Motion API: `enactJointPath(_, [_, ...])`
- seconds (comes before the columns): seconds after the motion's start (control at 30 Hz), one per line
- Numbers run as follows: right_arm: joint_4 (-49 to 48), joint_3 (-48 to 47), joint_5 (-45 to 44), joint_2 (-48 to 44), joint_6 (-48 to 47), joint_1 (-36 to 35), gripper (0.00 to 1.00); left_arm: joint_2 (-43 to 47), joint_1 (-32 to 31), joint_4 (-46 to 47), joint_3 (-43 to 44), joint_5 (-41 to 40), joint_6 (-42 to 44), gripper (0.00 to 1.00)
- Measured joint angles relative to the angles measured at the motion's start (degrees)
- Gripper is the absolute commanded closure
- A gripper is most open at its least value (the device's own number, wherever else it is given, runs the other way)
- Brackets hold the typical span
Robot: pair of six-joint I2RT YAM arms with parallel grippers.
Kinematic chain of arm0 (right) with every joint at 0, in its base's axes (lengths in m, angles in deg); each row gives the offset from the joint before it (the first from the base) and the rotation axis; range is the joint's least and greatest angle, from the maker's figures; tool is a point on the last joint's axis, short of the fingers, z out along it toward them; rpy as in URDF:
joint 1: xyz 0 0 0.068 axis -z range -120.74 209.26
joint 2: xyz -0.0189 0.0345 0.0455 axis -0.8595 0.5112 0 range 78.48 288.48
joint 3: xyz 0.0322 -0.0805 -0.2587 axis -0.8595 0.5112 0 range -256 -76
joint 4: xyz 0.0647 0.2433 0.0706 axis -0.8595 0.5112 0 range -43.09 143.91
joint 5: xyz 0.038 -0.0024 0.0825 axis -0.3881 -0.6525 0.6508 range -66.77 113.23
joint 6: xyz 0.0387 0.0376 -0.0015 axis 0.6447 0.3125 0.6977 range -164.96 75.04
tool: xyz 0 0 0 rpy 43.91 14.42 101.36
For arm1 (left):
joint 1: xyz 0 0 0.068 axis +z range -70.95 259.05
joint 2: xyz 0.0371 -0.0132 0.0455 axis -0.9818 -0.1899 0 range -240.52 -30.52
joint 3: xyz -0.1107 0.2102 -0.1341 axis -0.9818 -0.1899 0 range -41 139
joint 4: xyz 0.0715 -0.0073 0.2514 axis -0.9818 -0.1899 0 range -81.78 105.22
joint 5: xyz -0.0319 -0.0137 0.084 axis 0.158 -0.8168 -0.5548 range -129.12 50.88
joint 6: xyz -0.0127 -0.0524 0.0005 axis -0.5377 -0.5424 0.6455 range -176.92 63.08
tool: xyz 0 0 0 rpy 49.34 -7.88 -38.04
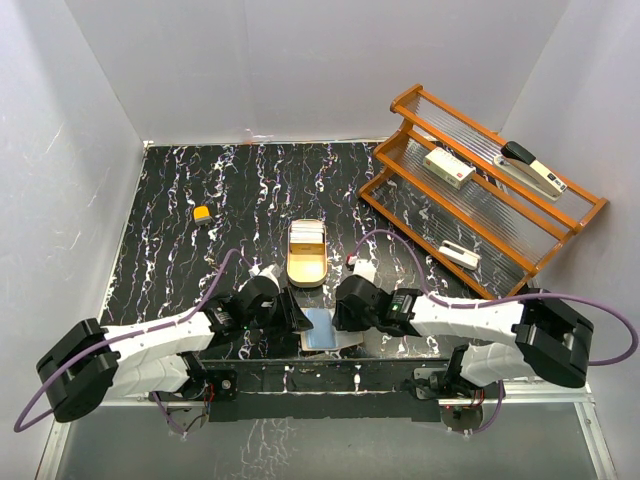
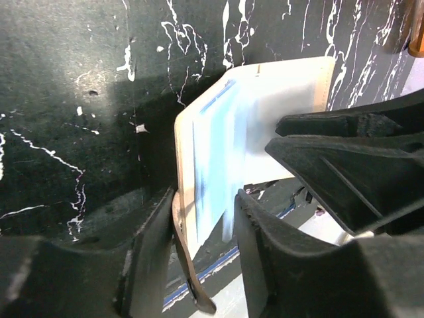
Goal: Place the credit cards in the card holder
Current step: Turn over the card slot in the card holder, then pick up the credit card from the storage box.
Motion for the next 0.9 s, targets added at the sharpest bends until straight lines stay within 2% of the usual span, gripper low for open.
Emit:
enactJointPath(0.2, [-3.89,3.32,0.17,2.12,-0.07,0.0,0.73,1.09,0.0,-0.87,-0.02,-1.4,0.7,0.52])
enactJointPath(0.33, [-5.55,3.91,0.5,2.03,-0.13,0.0,0.74,0.2,0.0,-0.09,0.0,-1.44,1.6,0.52])
enactJointPath(0.4, [-6.05,4.11,0.63,1.97,-0.33,0.0,0.73,-1.01,0.0,-0.15,0.13,-1.57,2.27,0.56])
enactJointPath(0.67, [-4.68,4.09,-0.72,-2.34,-5.53,0.0,0.65,-3.74,0.0,0.87,0.24,-1.29,3.19,0.88])
enactJointPath(0.77, [-4.37,3.91,-1.31,-7.72,-10.4,0.0,0.64,-3.34,0.0,1.2,0.24,-1.09,3.17,0.94])
enactJointPath(0.9, [-4.31,2.16,-3.8,-12.24,-18.99,0.0,0.62,-1.6,0.0,1.25,0.24,-0.9,3.15,0.97])
